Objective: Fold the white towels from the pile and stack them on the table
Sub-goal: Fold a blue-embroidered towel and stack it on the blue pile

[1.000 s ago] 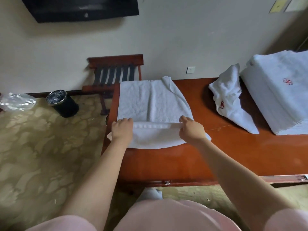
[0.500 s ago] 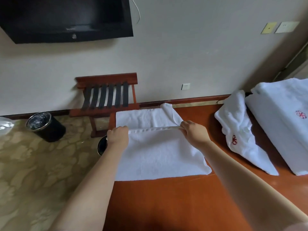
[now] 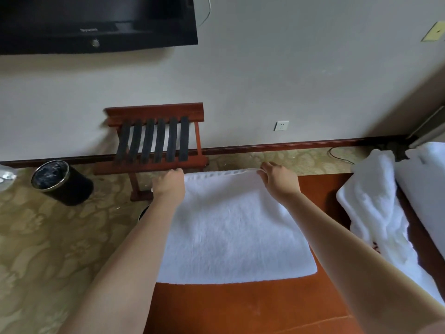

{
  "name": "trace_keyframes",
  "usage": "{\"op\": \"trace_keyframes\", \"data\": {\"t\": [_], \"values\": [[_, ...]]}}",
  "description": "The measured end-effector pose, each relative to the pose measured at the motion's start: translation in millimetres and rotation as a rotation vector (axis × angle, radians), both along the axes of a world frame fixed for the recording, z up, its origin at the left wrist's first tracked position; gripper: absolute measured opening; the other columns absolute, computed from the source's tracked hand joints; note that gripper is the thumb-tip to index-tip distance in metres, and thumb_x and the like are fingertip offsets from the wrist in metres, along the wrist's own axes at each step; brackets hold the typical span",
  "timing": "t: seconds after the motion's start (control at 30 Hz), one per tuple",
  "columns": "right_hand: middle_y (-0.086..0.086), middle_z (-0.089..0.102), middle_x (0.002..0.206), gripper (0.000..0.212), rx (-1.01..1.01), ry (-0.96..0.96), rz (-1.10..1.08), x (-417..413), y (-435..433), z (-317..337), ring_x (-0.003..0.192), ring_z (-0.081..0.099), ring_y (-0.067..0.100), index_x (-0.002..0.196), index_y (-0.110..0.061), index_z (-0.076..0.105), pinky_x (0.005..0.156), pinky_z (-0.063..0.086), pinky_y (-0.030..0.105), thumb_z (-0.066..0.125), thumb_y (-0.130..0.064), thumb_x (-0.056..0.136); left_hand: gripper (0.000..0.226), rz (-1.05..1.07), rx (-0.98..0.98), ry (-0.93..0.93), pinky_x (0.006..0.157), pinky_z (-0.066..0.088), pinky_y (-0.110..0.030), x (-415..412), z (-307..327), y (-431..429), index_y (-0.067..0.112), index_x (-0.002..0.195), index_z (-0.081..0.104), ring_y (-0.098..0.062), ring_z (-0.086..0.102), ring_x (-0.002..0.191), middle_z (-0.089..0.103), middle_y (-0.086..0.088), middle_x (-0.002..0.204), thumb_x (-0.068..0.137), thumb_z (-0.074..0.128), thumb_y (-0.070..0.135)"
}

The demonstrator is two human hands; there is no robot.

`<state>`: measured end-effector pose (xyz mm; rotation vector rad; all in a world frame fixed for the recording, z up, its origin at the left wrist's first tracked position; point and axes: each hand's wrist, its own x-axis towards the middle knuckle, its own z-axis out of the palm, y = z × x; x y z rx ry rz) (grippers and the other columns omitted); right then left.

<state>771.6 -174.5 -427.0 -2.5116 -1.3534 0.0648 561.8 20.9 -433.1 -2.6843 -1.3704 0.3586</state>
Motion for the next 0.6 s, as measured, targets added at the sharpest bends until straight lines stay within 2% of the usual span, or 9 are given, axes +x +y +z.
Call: {"op": "trace_keyframes", "data": {"t": [0.17, 0.3, 0.47, 0.6], "values": [[0.004, 0.059, 0.101, 0.025, -0.112, 0.078, -0.014, 16.4, 26.6, -48.3, 0.082, 0.060, 0.026, 0.107, -0.012, 0.060, 0.056, 0.036, 0.027, 0.044, -0.030, 0.100, 0.031, 0.013, -0.117, 0.099, 0.076, 0.045, -0.035, 26.1, -41.1, 20.6, 0.016, 0.116, 0.056, -0.025, 0.056, 0.103, 0.059, -0.005, 0.112, 0.087, 0.051, 0.005], [0.008, 0.054, 0.110, 0.026, -0.279, 0.171, -0.016, 16.8, 31.4, -90.3, 0.098, 0.054, 0.029, 0.116, -0.012, 0.054, 0.063, 0.036, 0.031, 0.045, -0.028, 0.097, 0.035, 0.051, -0.265, 0.092, 0.082, 0.046, -0.034, 32.4, -77.1, 20.1, 0.018, 0.125, 0.050, -0.024, 0.051, 0.111, 0.054, -0.005, 0.122, 0.090, 0.049, 0.013], [0.007, 0.051, 0.108, 0.029, -0.253, 0.184, -0.094, 5.4, 27.5, -110.7, 0.103, 0.049, 0.029, 0.116, -0.014, 0.051, 0.071, 0.031, 0.032, 0.049, -0.033, 0.093, 0.037, 0.052, -0.272, 0.011, 0.083, 0.046, -0.032, 25.0, -92.7, 16.8, 0.016, 0.122, 0.048, -0.023, 0.049, 0.108, 0.053, -0.005, 0.117, 0.092, 0.052, 0.038], [0.006, 0.052, 0.105, 0.027, -0.279, 0.273, -0.100, 1.1, 18.5, -108.2, 0.099, 0.054, 0.031, 0.113, -0.015, 0.052, 0.072, 0.034, 0.034, 0.048, -0.031, 0.092, 0.034, 0.039, -0.301, 0.020, 0.077, 0.044, -0.031, 15.2, -94.7, 6.7, 0.015, 0.119, 0.050, -0.023, 0.051, 0.106, 0.055, -0.005, 0.114, 0.092, 0.052, 0.037]]}}
